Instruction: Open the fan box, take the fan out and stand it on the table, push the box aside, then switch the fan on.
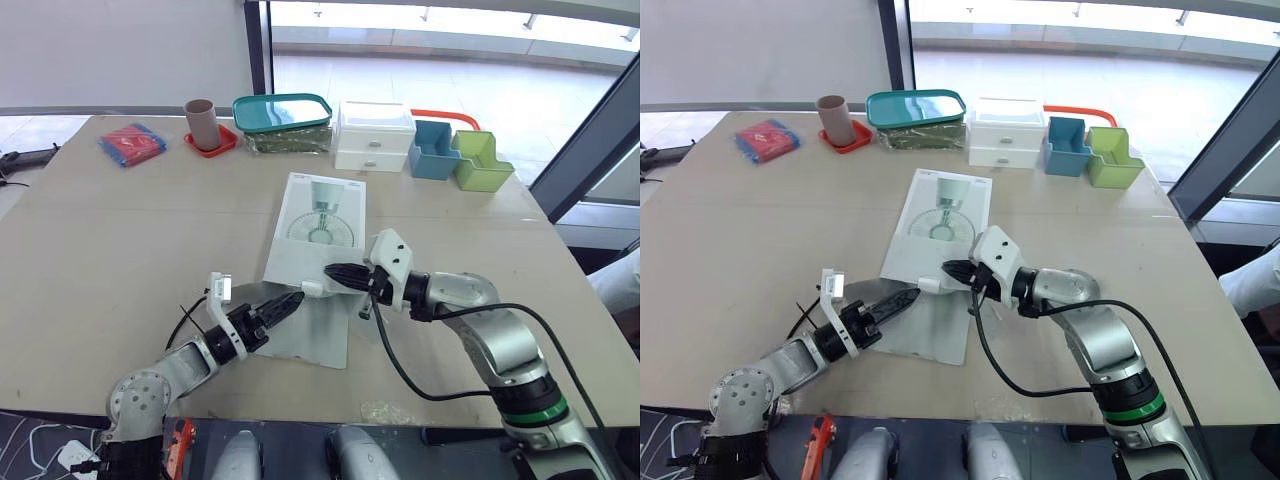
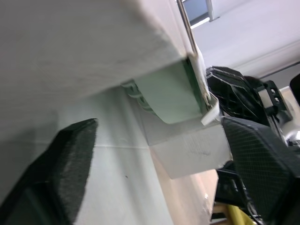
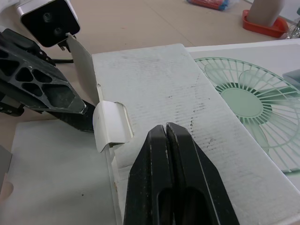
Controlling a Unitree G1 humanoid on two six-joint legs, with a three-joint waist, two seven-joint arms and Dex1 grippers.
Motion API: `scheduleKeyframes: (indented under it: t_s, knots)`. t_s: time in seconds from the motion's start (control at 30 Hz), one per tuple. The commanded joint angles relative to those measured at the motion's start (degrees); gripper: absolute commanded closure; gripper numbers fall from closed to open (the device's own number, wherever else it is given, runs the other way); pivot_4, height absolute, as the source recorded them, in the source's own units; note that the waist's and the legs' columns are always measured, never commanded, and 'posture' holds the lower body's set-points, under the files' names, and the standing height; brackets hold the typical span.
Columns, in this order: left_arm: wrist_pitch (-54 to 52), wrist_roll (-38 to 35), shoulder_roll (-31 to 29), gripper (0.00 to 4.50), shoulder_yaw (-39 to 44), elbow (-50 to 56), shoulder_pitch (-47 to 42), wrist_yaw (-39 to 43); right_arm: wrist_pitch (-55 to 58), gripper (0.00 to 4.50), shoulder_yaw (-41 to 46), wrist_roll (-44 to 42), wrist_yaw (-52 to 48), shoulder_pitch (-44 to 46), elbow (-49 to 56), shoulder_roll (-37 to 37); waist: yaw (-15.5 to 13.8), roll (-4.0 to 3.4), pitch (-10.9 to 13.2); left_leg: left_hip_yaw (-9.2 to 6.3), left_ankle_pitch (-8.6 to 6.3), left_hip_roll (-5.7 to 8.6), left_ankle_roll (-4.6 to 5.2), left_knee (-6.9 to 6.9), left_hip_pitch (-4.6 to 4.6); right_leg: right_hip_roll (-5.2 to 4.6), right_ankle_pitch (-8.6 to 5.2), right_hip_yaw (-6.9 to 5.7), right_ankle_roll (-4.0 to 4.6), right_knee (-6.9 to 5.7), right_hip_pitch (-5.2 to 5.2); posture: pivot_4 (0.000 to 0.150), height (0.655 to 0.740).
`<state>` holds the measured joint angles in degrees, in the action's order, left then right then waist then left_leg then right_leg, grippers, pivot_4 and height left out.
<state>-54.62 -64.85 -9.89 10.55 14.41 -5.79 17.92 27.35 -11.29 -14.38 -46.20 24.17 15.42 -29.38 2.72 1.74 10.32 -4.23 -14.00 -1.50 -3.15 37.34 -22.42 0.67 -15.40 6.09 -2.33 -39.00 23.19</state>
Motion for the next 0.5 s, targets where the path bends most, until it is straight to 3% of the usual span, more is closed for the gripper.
scheduleKeyframes:
  t_s: [0.03,0.5]
  knots:
    - [2.6,1.3,0.3,0.05,-0.1,-0.4,-1.2,1.0,1.1,4.50,0.0,0.3,-0.4,-0.5,-0.2,-1.0,0.0,0.00,0.0,0.00,0.00,0.00,0.00,0.00,0.00,0.00,0.00,0.00,0.00,0.00,0.00,0.150,0.7400]
    - [6.2,3.8,-6.1,0.05,3.3,-6.8,-7.9,7.4,1.6,4.50,-0.3,-0.3,0.3,1.3,0.8,0.2,0.0,0.00,0.0,0.00,0.00,0.00,-0.02,-0.02,-0.05,0.00,-0.01,-0.01,-0.02,0.03,0.04,0.150,0.7400]
